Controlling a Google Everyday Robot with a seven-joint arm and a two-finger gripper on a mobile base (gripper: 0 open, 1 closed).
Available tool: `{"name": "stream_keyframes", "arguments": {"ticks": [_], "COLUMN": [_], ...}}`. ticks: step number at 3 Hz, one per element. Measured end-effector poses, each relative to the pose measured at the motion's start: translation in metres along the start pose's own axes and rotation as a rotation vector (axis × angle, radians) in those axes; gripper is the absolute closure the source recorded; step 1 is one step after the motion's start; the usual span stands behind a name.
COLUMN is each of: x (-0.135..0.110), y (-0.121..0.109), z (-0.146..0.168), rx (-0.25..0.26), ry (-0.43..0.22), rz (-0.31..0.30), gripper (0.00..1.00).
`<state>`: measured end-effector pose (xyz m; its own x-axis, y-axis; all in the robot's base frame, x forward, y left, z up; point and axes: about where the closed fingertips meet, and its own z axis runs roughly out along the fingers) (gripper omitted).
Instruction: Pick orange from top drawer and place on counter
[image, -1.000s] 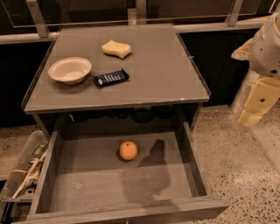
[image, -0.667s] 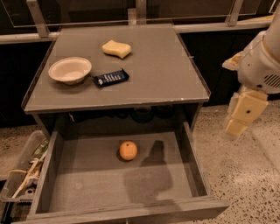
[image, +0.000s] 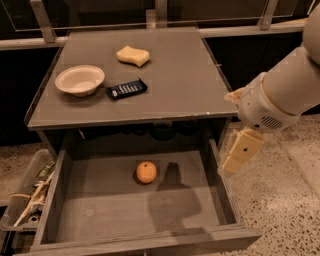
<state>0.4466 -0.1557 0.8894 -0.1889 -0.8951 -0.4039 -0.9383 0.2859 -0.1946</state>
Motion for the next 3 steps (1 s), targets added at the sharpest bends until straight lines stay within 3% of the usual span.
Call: {"name": "stream_keyframes", "arguments": {"ticks": [2, 3], "x": [-0.003, -0.007], "y": [0.005, 0.011], "z": [-0.002, 0.026], "rx": [0.004, -0.029], "ry": [-0.017, -0.114], "rz": [-0.016, -0.019], "gripper": [0.00, 0.00]}}
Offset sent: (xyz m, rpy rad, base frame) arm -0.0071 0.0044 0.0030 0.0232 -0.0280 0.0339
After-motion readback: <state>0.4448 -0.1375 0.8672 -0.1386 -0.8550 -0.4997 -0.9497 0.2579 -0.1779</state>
